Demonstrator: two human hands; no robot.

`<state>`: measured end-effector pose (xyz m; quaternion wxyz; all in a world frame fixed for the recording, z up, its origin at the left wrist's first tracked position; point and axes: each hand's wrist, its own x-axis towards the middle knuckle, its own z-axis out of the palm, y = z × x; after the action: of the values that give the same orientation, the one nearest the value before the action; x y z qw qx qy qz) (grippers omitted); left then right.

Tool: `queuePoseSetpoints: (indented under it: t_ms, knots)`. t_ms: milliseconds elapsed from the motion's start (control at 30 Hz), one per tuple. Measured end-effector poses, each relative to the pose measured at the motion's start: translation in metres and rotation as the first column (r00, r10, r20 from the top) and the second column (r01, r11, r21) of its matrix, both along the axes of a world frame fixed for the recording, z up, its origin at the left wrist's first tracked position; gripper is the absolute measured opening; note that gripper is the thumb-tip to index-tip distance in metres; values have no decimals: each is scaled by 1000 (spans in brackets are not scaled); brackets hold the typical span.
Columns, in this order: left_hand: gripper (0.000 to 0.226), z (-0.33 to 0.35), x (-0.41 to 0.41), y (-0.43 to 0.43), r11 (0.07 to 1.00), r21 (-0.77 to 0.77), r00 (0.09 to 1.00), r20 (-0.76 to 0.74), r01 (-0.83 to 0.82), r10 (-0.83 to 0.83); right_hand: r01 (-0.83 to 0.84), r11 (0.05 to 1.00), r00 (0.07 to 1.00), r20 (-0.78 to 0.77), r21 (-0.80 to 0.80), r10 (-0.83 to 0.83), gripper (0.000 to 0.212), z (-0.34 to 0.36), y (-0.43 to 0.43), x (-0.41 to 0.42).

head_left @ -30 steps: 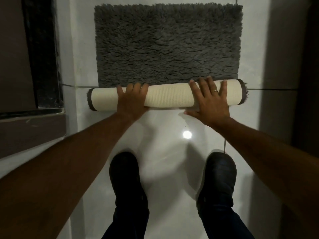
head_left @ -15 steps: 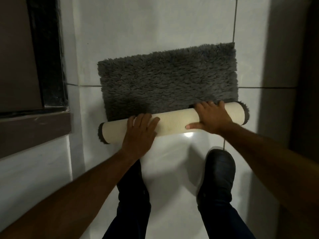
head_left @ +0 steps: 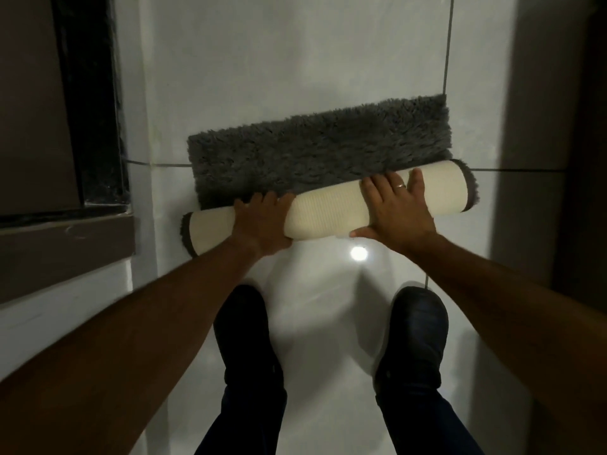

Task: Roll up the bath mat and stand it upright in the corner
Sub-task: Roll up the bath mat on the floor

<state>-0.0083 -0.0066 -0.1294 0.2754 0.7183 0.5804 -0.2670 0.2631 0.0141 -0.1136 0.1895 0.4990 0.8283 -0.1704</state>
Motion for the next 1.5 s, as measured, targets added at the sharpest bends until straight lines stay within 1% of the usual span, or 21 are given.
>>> queuePoseSetpoints:
  t_ms: [100, 167, 200, 267, 333, 367, 400, 467, 533, 567, 633, 700, 767, 833, 933, 1067, 1200, 1267, 1367, 1433, 1500]
  knots:
    - [102, 4, -1, -12, 952, -303, 996, 50, -49, 68, -105, 983, 994, 6, -149, 107, 103, 6, -10, 8]
    - [108, 11, 0, -19, 924, -382, 998, 31, -35, 51, -151, 955, 985, 38, -254, 166, 106, 8, -15, 10]
    - [111, 16, 1, -24, 942, -335, 1000, 19, -16, 24, -155, 942, 983, 52, -299, 179, 107, 7, -14, 9]
    - [111, 27, 0, -37, 999, -49, 999, 50, 10, -7, -127, 915, 988, 34, -383, 151, 107, 2, 1, 2]
    - [100, 34, -1, -55, 953, 302, 978, 196, 10, -72, -68, 885, 998, -32, -462, 60, 102, 0, 26, -2]
    - [98, 37, -2, -64, 925, 380, 966, 232, 16, -111, -34, 882, 997, -73, -470, 0, 101, 0, 37, -2]
    - [105, 38, -3, -67, 936, 349, 972, 201, 47, -123, -3, 905, 991, -119, -425, -52, 99, 0, 47, -2]
    - [128, 34, -4, -55, 986, 145, 994, 68, 76, -87, 82, 979, 970, -211, -184, -121, 92, 0, 51, -3]
    - [135, 25, -5, -20, 999, 21, 1000, 7, 26, -27, 112, 993, 963, -252, 40, -99, 85, 1, 47, -8]
    - [135, 19, -7, 3, 1000, -9, 999, 29, -20, 20, 70, 994, 971, -234, 82, -49, 87, 2, 45, -11]
    - [132, 10, -18, 50, 988, -126, 989, 111, -86, 100, -43, 997, 988, -147, 67, 52, 101, 2, 45, -17]
    - [131, 6, -26, 82, 963, -265, 981, 164, -59, 105, -49, 999, 995, -83, 24, 50, 111, 2, 50, -23]
    - [131, 4, -29, 95, 926, -374, 973, 194, -46, 126, -27, 1000, 998, -58, -6, 27, 114, 2, 54, -25]
    - [132, 2, -28, 97, 906, -412, 962, 192, -99, 192, -26, 999, 998, -62, -21, 25, 111, 2, 55, -24]
    - [135, 2, -24, 96, 942, -330, 990, 108, -53, 93, -39, 999, 997, -67, -7, 38, 101, 5, 48, -22]
    - [122, 10, -15, 81, 980, -161, 993, 0, 116, -118, -55, 998, 998, -30, -4, 55, 94, 13, 46, -28]
    - [102, 21, -12, 45, 999, -1, 992, 123, 40, -40, -103, 990, 988, -120, -96, 92, 114, 26, 51, -44]
    - [93, 36, -8, 31, 993, 99, 991, 113, 62, -73, -146, 976, 972, -208, -162, 111, 122, 34, 53, -58]
    - [76, 64, -2, 30, 920, 305, 959, 59, 248, -278, -136, 914, 972, -228, -383, 49, 126, 48, 63, -79]
    - [68, 92, 0, 43, 841, 379, 899, 49, 387, -436, -95, 857, 966, -253, -506, -43, 113, 66, 69, -82]
    - [77, 122, 4, 63, 748, 446, 834, 5, 492, -552, -24, 839, 939, -300, -544, -168, 97, 85, 74, -76]
